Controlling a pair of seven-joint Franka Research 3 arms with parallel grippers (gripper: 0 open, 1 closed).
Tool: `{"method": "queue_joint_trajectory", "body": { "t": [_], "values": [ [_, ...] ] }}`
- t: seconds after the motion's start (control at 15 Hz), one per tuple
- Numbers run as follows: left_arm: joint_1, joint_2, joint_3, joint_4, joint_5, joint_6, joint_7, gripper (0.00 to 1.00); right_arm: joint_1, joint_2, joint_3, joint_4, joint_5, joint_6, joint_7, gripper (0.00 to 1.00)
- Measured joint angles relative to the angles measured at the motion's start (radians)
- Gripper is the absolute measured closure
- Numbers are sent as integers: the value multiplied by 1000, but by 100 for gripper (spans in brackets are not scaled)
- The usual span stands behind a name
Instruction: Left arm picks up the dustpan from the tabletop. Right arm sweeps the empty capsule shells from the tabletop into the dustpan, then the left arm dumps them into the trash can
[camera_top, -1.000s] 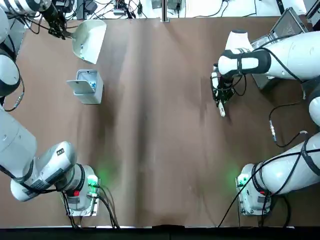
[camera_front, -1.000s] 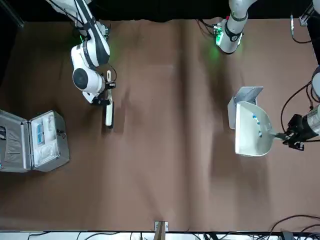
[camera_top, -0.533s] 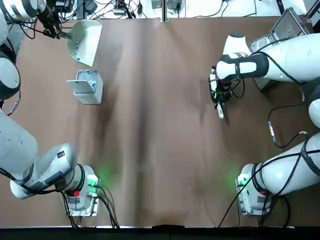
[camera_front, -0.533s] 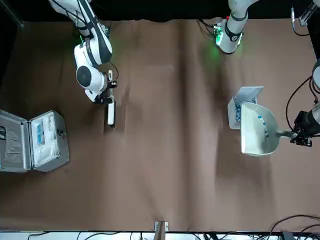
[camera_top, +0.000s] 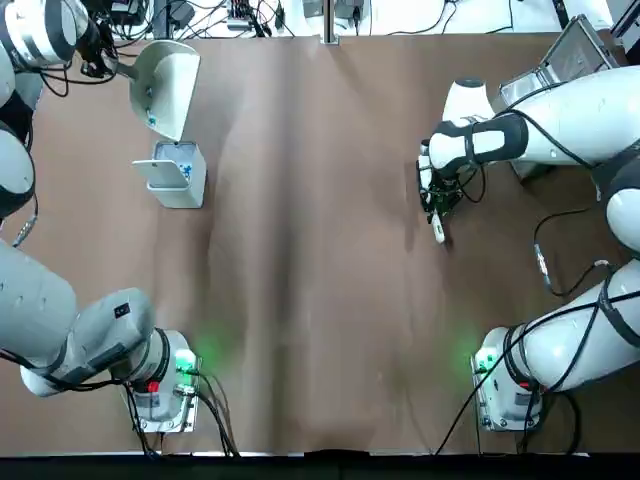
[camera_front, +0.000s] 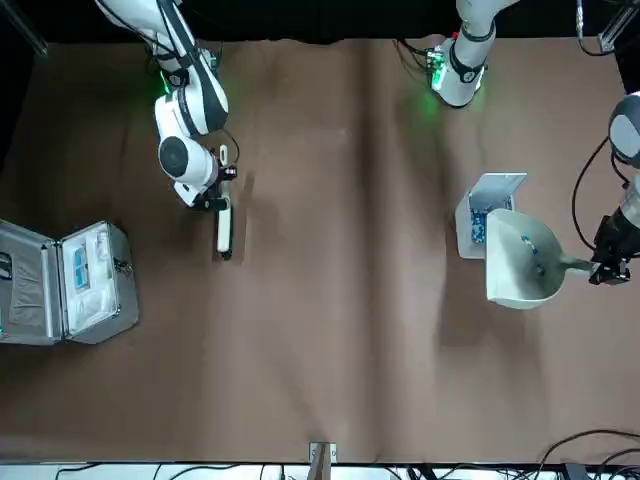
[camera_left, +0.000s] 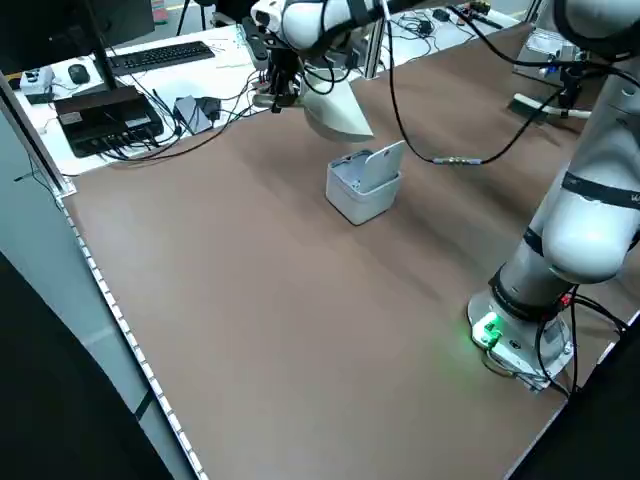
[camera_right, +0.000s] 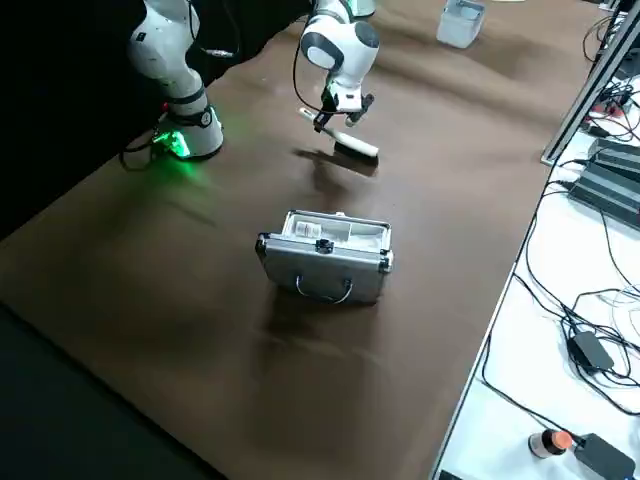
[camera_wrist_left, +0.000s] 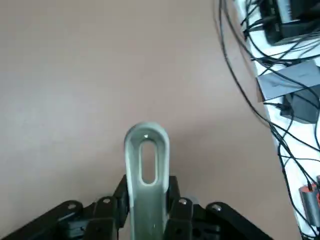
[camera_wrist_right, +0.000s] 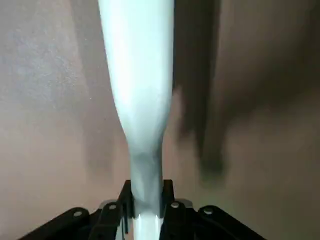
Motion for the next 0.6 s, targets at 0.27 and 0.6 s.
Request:
{"method": "queue_joint_trajectory", "body": {
  "t": [0.27, 0.6],
  "values": [
    [2, -66, 4, -109, 2, 140, 80, 67, 16, 7, 0, 0, 0, 3, 8, 73],
    [8, -121, 9, -213, 13, 356, 173, 67, 18, 12, 0, 0, 0, 3, 13, 60]
  ]
}}
